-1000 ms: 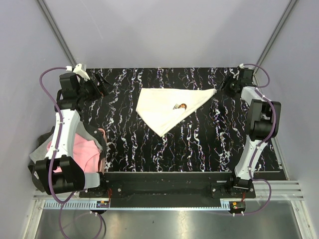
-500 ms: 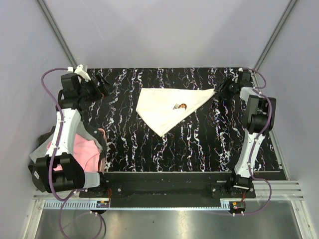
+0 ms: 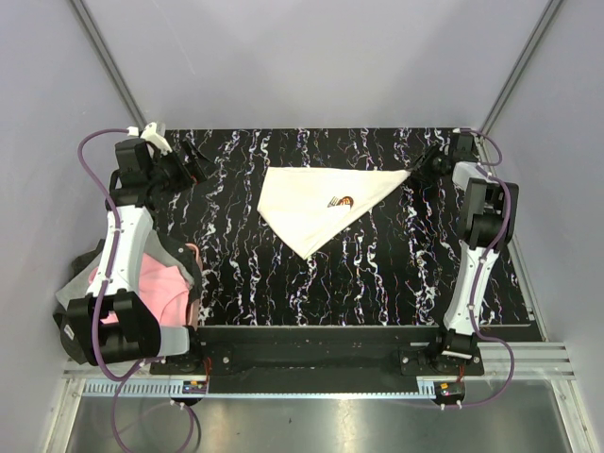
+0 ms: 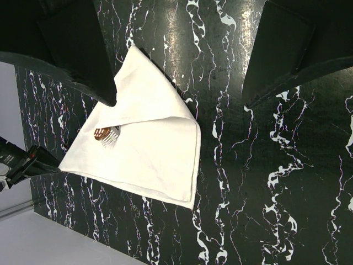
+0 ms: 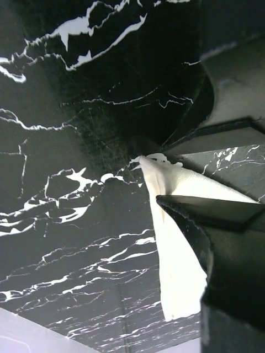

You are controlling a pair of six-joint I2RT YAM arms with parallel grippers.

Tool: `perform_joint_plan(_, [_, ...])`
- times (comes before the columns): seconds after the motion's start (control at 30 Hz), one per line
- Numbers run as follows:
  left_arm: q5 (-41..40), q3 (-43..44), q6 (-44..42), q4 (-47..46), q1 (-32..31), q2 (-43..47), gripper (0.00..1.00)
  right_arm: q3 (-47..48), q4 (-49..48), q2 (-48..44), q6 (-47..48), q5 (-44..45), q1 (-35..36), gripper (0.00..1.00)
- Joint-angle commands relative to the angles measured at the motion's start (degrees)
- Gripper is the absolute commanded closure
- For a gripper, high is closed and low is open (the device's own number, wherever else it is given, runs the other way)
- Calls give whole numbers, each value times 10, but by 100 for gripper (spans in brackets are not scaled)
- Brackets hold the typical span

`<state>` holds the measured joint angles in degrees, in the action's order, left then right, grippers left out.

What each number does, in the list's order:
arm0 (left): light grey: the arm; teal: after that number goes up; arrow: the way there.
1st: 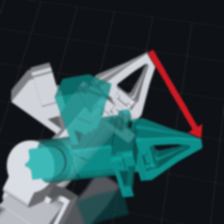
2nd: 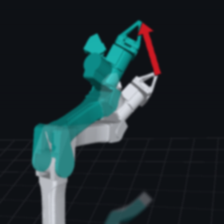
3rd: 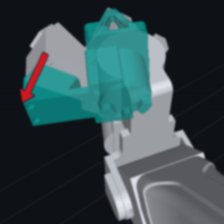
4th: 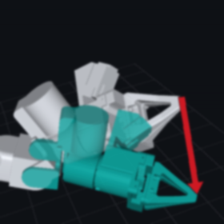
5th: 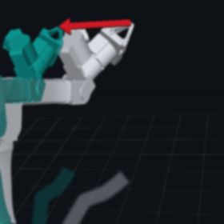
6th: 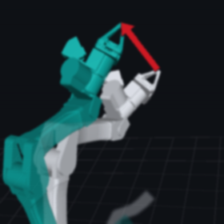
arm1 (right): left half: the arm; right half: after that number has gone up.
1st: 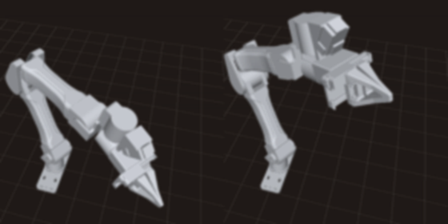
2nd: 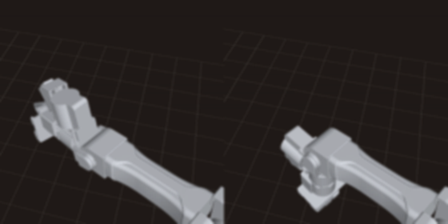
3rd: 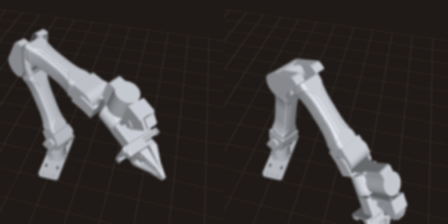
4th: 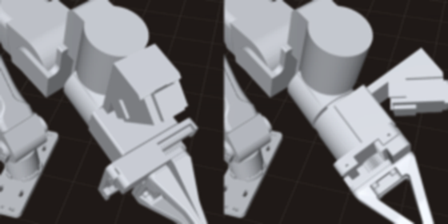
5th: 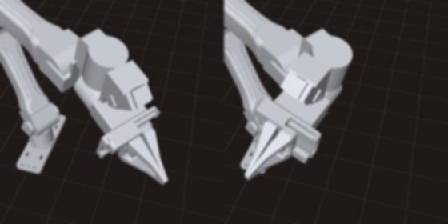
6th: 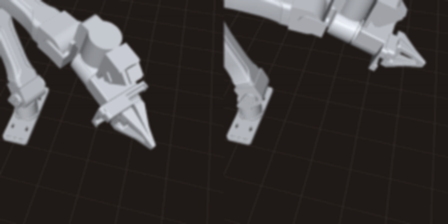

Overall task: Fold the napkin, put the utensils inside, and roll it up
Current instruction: Fold the napkin

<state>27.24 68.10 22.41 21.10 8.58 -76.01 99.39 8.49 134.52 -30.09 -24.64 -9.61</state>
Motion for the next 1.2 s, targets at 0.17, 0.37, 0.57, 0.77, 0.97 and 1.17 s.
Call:
perform_joint_plan(0.17, [20, 2, -4, -25, 4, 2, 1, 46, 64, 26, -20, 30, -1, 66])
perform_joint_plan(0.37, [18, 2, -4, -25, 3, 5, 1, 71, 90, 44, -19, 28, 0, 72])
perform_joint_plan(0.57, [16, 2, -6, -25, 3, 6, 1, 80, 89, 35, -5, 21, 0, 83])
perform_joint_plan(0.77, [18, 2, -4, -25, 3, 7, 1, 77, 60, -11, 10, -22, 0, 100])
perform_joint_plan(0.97, [20, 2, -4, -25, 3, 11, 1, 44, 16, -97, 12, -52, 23, 100])
perform_joint_plan(1.17, [24, 3, -4, -24, 3, 16, 1, -9, -1, -190, 23, -40, 83, 100])
